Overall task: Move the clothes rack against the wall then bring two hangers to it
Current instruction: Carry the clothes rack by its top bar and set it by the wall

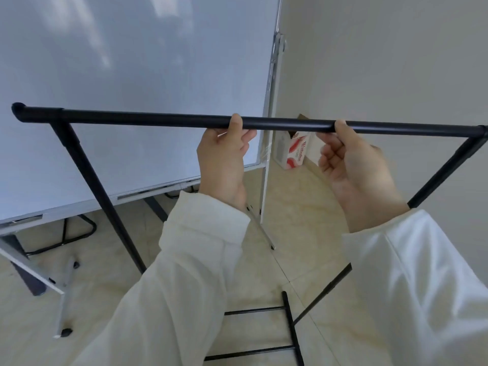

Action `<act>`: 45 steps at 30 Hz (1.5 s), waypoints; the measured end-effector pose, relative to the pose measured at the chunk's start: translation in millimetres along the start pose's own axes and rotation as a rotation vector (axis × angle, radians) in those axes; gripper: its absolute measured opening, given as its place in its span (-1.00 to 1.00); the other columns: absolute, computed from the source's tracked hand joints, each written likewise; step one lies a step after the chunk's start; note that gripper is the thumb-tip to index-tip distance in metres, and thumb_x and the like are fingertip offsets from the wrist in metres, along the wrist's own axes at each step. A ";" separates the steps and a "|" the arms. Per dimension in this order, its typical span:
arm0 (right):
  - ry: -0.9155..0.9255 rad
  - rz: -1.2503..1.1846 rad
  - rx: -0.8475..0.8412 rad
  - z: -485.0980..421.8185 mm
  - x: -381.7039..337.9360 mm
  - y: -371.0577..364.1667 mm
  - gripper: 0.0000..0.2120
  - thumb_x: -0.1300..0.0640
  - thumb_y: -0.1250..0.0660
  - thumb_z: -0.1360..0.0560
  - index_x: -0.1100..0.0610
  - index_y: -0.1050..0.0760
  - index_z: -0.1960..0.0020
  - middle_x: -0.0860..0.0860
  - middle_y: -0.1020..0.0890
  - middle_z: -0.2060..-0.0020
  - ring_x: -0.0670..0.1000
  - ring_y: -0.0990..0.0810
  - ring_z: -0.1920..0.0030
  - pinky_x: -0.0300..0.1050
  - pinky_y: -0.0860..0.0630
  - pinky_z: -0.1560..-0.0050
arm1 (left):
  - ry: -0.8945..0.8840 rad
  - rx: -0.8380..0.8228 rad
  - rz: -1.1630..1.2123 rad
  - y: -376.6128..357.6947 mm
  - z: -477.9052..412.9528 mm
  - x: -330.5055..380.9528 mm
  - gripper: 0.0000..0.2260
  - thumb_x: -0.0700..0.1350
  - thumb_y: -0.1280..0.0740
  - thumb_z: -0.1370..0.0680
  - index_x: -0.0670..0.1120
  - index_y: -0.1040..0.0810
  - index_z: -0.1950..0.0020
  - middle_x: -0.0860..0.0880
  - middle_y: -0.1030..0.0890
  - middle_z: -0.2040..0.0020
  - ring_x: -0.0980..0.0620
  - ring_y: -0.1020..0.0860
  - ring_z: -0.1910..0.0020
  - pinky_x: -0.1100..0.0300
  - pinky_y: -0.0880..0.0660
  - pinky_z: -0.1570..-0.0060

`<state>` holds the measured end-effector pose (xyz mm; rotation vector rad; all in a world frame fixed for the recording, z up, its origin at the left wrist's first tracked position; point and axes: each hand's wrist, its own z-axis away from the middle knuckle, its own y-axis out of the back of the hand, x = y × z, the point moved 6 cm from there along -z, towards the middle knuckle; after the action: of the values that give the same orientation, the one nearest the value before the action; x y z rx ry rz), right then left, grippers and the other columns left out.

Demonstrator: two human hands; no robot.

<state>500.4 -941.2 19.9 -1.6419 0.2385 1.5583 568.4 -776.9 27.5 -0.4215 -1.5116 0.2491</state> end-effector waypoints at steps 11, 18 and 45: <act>0.143 0.010 0.186 -62.7 -50.7 62.4 -0.63 0.06 -0.29 -0.49 0.08 -0.58 0.47 -0.06 -0.58 0.41 -0.13 -0.45 0.40 -0.31 -0.45 0.36 | 0.095 -0.228 0.069 -110.6 -47.2 -44.6 -0.89 -0.06 -0.21 -0.56 -0.08 -0.44 0.11 0.02 -0.59 0.16 0.23 -0.61 0.21 0.43 -0.47 0.11; 0.189 -0.047 0.319 -102.2 -79.4 125.0 -0.72 0.09 -0.31 -0.48 0.12 -0.55 0.38 -0.08 -0.58 0.48 -0.13 -0.45 0.41 -0.31 -0.46 0.35 | 0.161 -0.369 0.085 -192.6 -60.3 -90.6 -0.86 -0.08 -0.21 -0.56 -0.13 -0.46 -0.02 -0.01 -0.62 0.07 0.21 -0.62 0.19 0.38 -0.50 0.01; 0.338 -0.083 0.632 -274.6 -224.1 361.4 -0.83 0.08 -0.30 -0.49 0.11 -0.51 0.25 -0.09 -0.62 0.47 -0.15 -0.45 0.46 -0.33 -0.44 0.40 | 0.278 -0.693 0.042 -537.3 -84.9 -238.3 -0.86 -0.07 -0.20 -0.57 -0.11 -0.46 -0.02 -0.02 -0.61 0.03 0.16 -0.62 0.13 0.30 -0.49 -0.08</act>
<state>421.7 -1441.1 30.4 -1.3640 0.7493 0.9877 586.2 -1370.4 34.4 -0.9941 -1.2821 -0.3070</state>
